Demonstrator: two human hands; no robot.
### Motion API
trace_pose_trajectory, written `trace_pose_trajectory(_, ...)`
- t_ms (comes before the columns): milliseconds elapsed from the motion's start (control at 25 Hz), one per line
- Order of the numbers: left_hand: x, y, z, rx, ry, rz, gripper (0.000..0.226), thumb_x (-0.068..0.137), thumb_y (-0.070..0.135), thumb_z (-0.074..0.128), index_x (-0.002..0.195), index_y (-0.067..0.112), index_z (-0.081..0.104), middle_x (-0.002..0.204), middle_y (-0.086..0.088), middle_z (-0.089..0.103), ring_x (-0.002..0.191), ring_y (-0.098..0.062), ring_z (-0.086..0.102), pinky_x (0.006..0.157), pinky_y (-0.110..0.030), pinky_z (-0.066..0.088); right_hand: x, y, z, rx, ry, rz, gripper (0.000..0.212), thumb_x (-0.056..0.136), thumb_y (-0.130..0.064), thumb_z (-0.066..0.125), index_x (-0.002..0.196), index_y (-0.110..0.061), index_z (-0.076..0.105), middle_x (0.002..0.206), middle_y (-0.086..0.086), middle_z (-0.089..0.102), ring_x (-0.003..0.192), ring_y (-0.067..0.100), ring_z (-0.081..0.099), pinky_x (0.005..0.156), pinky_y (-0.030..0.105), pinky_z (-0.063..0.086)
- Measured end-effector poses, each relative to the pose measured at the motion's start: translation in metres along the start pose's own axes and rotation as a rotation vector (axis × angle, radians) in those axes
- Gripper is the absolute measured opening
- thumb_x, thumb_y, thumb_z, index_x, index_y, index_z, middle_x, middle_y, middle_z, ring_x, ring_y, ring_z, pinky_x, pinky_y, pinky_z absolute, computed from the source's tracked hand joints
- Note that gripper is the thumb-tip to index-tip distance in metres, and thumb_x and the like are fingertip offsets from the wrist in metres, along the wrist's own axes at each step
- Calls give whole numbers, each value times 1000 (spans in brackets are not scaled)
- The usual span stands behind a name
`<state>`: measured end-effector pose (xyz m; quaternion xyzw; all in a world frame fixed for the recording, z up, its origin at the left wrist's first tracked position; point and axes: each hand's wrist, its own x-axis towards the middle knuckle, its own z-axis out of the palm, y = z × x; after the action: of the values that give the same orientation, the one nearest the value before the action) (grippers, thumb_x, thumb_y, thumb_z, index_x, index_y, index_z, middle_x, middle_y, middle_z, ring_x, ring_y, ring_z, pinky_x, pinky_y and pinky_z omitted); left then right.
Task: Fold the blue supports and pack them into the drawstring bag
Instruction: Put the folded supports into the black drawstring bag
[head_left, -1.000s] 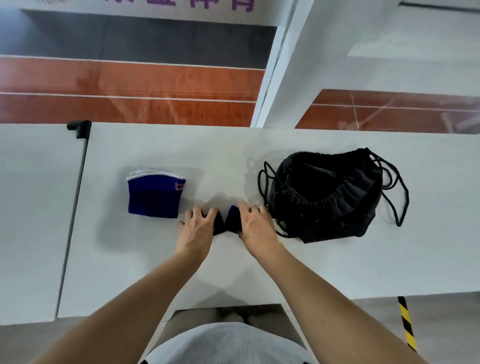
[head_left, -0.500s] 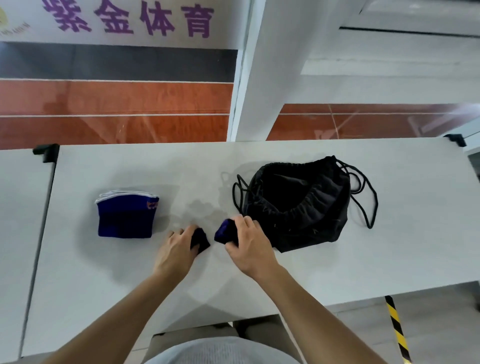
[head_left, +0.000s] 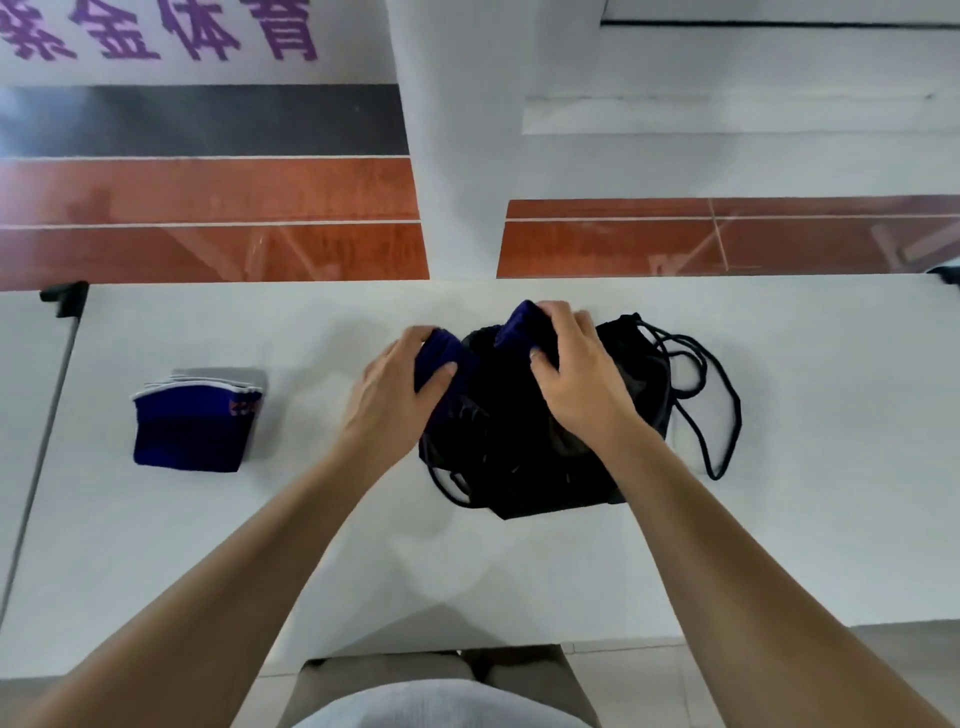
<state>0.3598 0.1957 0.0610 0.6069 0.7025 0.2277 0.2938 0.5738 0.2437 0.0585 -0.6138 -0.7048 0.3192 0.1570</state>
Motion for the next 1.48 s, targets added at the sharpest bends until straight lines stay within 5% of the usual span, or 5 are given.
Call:
trace_pose_trajectory(160,28,36,23,-8,-87,61,40,99,34,55,136,21,47,126,-3,62,109,-22,58,91,-35,46,4,23,5,-277,-430,-70,44,98,-27,55,139,-27,38,126,5,49,97,30,63,80,43,53)
trace_pose_trajectory(440,55,41,86,-193,-538,-273,18,93,18,46,107,19,57,89,0,62,76,-16,58,69,-33,45,-21,48,3,-181,-615,21,33,86,-23,62,119,-23,58,107,1,68,95,25,65,82,43,55)
trace_pose_trajectory(640,56,27,93,68,-782,-105,37,92,12,53,128,19,55,111,0,63,94,-14,59,80,-27,45,-33,62,-4,-151,-708,8,30,91,-20,55,119,-30,58,105,-4,66,91,18,64,81,38,55)
trace_pose_trajectory(920,72,9,105,334,-668,29,41,93,24,58,130,22,40,106,-10,57,100,-29,55,94,-50,44,-24,61,13,-166,-665,-46,37,91,-10,52,125,-25,59,115,2,57,99,25,61,87,41,54)
trace_pose_trajectory(1480,54,0,109,432,-226,246,31,92,15,63,121,15,54,112,-7,64,106,-31,56,90,-42,46,-39,73,64,-290,-186,-81,34,92,-30,62,124,-19,59,117,8,56,104,31,57,70,43,55)
